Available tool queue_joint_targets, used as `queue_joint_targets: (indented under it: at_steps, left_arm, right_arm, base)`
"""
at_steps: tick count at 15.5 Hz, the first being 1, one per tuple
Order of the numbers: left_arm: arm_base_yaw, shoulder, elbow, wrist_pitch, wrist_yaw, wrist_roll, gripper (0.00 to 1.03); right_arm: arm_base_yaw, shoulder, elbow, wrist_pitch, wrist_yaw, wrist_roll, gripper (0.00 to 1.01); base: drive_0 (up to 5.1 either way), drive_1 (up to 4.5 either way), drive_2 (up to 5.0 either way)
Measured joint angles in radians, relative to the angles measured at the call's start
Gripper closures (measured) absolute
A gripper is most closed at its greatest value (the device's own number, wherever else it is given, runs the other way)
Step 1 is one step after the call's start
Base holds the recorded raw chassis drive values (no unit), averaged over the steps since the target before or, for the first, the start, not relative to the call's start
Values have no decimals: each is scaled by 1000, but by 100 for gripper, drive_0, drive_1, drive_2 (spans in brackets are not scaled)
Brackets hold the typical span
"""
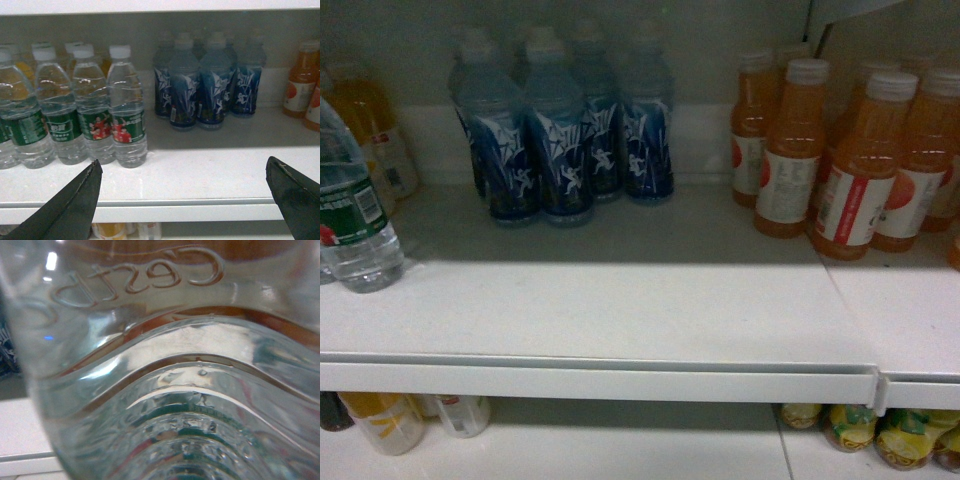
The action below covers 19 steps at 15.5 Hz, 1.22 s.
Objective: Move water from second to third shelf
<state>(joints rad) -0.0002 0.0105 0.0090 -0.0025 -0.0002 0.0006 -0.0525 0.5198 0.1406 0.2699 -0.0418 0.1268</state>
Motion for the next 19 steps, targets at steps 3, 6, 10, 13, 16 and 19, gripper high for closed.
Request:
queue_joint_targets:
  at_steps: [3,6,10,13,16,19]
  left_arm:
    - [0,0,0,0,0,0,5]
    - [0,0,0,-3,0,0,5]
    - [0,0,0,-1,0,0,5]
    - [0,0,0,-3,0,0,5]
    - [0,0,0,-2,0,0,5]
    - [0,0,0,-2,0,0,5]
  right_arm:
    - [0,0,0,-2,0,0,60]
    - [0,-4,0,0,0,0,60]
    - [0,-4,0,1,0,0,60]
    - [0,-3,0,-1,0,0,60]
    - [0,-3,0,2,1,0,60]
    - [0,-5,0,0,0,0,60]
  base:
    - [-503,242,242]
    - [-509,236,236]
    - [-507,238,238]
    - [-501,244,244]
    - [-486,260,260]
    - [-495,250,250]
